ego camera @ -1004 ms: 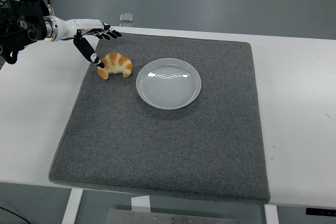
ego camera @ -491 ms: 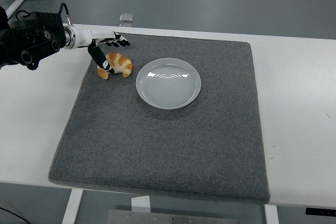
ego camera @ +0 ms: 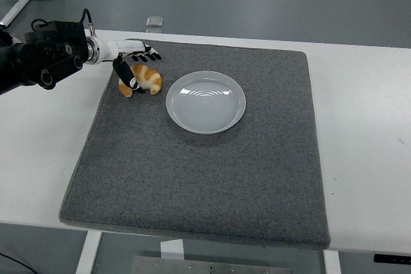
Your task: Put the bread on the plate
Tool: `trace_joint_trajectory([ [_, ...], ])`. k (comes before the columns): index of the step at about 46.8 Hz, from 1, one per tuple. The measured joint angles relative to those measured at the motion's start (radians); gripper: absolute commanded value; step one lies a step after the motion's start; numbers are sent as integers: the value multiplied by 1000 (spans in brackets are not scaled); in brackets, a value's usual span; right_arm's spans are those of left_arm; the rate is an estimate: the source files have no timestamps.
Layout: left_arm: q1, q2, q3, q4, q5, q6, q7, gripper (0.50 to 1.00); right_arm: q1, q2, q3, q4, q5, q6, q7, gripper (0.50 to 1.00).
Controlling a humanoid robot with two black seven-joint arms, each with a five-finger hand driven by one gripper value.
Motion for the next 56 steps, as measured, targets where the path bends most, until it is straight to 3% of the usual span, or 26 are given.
trace_joint_trajectory([
  [13,22,-12,0,5,5,16,0,887,0,0,0,0,0,0,0,954],
  [29,27,-21,0,1,56,55,-2,784,0,0,0,0,0,0,1,952],
  [35,26,-21,-1,-4,76,79,-2,671,0,0,0,0,0,0,1,952],
  [39,25,-21,-2,-7,78,80,-2,500,0,0,0,0,0,0,0,954],
  [56,22,-20,-2,-8,127,83,-3,500,0,0,0,0,0,0,0,952],
])
